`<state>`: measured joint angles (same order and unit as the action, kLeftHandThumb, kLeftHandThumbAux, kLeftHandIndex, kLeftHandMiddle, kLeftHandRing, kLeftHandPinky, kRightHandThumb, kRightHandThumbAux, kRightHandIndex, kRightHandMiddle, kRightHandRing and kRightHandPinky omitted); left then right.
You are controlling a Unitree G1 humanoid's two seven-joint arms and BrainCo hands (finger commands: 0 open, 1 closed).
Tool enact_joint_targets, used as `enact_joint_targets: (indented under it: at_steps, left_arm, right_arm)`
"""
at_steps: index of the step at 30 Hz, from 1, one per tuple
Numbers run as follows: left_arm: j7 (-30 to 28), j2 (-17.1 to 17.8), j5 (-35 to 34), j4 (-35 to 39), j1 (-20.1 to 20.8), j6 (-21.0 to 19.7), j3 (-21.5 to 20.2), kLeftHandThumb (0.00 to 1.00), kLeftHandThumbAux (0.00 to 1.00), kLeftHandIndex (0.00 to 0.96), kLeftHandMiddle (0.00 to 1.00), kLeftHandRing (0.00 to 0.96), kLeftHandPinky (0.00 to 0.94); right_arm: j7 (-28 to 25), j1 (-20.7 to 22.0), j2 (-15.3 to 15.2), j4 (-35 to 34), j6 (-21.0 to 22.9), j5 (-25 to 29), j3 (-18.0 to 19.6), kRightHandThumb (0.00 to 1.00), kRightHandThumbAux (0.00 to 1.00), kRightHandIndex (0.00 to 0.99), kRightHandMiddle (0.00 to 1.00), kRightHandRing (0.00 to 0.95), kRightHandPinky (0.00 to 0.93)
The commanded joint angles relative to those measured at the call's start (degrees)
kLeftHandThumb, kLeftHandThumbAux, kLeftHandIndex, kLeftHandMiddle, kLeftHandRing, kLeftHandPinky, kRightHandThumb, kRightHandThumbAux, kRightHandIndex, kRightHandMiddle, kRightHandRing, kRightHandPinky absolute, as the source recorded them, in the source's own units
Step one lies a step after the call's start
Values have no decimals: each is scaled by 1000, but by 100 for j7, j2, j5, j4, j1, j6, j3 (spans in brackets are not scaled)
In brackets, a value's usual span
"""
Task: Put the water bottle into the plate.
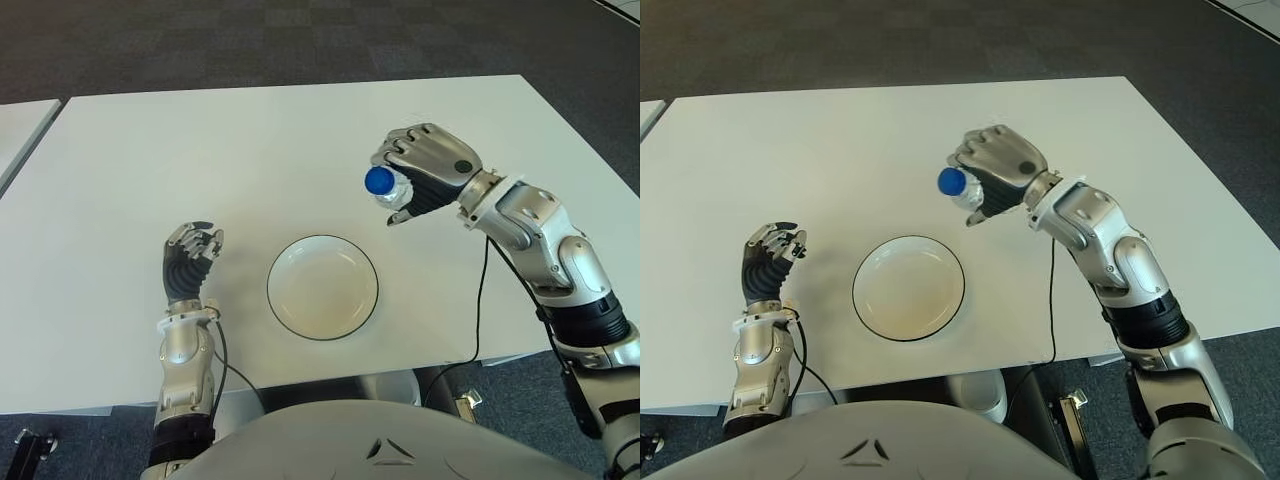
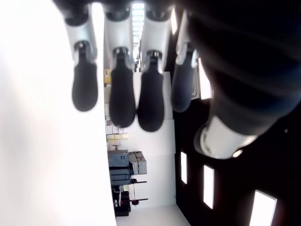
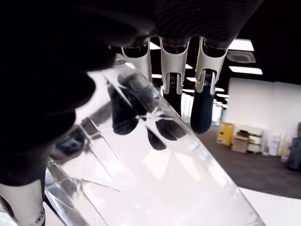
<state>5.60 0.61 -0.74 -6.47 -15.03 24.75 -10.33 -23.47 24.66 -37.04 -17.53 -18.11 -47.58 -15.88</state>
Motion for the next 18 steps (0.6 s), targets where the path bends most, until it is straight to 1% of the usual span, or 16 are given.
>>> enact_joint_targets:
  at_steps: [1,4,8,14,18]
  left_arm:
    - [-128,57,-58,-133,-25,-36,13,708,712,433,645,636,620]
    - [-104,35,-100,-76,-36,-221,-6,708,712,433,643,634,611]
    - [-90,1,-163,-12,-70,-347,-30,708,711,434,637,629,601]
    - [-90,-18,-229,14,-106,-346,-51,708,710,434,632,618,592]
    - [-109,-14,-287,31,-135,-352,-61,708,710,434,629,612,590]
  right_arm:
    - [-145,332,208,-6,-333,226,-302,722,713,441,892,881,884]
    - [-194,497,327,130,-560,325,-497,723,712,441,890,878,883]
    - [-325,730,432,358,-841,500,-686,724,712,441,887,875,882]
    - [-414,943,589,607,-1121,673,-845,724,711,441,876,873,880]
    - [-362,977,801,799,-1351,626,-1101,722,712,440,863,874,879]
